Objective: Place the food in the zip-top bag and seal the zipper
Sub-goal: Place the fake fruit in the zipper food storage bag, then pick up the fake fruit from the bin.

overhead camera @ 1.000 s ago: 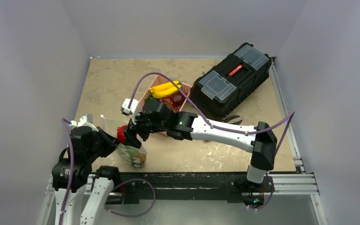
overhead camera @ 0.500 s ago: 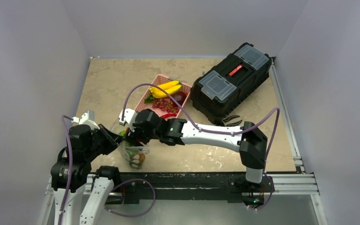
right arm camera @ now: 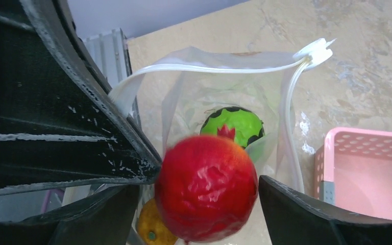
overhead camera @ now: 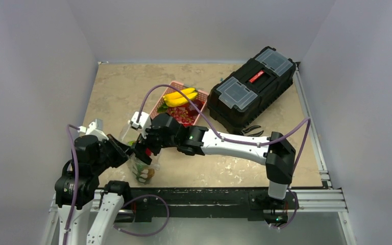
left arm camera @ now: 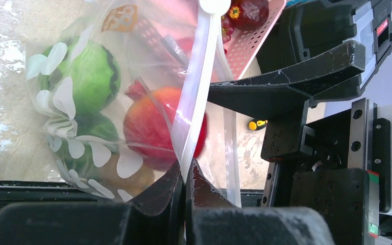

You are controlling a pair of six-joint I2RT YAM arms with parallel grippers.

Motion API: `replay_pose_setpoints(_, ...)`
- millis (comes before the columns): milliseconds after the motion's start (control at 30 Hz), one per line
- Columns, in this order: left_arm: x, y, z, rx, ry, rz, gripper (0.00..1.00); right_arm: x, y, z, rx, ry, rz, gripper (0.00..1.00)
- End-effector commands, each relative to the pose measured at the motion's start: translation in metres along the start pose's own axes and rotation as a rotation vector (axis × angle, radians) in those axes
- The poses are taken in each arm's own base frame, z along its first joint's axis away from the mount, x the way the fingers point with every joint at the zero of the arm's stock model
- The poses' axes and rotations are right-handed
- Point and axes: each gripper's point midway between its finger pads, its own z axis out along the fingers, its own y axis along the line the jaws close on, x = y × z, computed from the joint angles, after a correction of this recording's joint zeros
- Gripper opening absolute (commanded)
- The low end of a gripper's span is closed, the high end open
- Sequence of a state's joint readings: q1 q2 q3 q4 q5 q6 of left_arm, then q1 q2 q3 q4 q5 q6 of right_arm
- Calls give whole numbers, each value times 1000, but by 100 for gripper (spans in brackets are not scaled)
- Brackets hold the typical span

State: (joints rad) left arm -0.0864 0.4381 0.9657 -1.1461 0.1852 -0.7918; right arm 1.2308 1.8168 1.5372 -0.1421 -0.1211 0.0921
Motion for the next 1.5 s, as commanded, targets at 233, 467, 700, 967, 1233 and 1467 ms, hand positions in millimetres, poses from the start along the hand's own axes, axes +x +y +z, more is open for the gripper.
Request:
replay_pose_setpoints(233,-10,-7,-2,28,-44,25,0,-30,10,-26,-14,-88,-36,99)
replay_pose_setpoints(467,-9,-4,0,18,-44,24,0,-63,-6,-64,60,-203,88,91)
replay_pose_setpoints(700,-11,-1,-1,0,-55,17,0,-62,-59,-79,228,-229,213,83)
replay_pose_setpoints(967,-14,10,-8,-45,-110,-2,0,-34,-165,-86,514,-189,315,85)
replay_pose_setpoints(1233,-10,11,-3,-48,-85,-10,0,23,-226,-52,698,93,307,83)
replay_pose_setpoints(1467,-9,8,-3,-34,-77,-11,0,58,-279,-50,985,238,206,82)
